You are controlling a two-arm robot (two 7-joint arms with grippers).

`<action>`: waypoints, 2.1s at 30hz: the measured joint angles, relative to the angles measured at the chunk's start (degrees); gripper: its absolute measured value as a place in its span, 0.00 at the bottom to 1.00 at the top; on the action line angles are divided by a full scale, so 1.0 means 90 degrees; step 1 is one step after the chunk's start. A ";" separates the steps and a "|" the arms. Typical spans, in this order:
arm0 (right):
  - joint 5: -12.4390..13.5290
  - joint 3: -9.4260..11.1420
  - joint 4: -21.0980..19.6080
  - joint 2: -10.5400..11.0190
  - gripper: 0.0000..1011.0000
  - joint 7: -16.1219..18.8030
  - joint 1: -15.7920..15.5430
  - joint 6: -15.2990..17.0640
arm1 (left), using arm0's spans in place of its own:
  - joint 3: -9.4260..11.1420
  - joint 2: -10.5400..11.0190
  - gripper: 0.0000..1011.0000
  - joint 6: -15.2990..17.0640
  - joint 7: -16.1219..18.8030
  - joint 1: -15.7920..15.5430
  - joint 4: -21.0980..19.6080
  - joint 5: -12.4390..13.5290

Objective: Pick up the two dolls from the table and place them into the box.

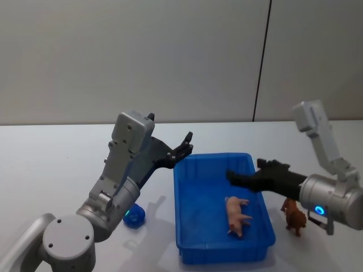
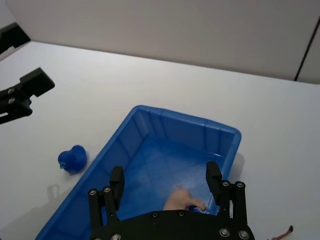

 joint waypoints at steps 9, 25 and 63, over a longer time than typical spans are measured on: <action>0.0348 0.0268 -0.0277 0.0189 0.99 -0.0457 -0.0172 -0.0214 | 0.0001 0.0000 0.99 0.0000 0.0000 0.0000 0.0000 0.0000; 0.1167 0.0757 -0.0908 0.0627 0.99 -0.1507 -0.0929 0.0112 | 0.0000 0.0000 0.99 0.0000 0.0000 0.0000 0.0000 0.0000; 0.0716 0.0615 -0.1408 0.0892 0.99 -0.1990 -0.1827 0.0777 | 0.0000 0.0000 0.99 0.0000 0.0000 0.0000 0.0000 0.0000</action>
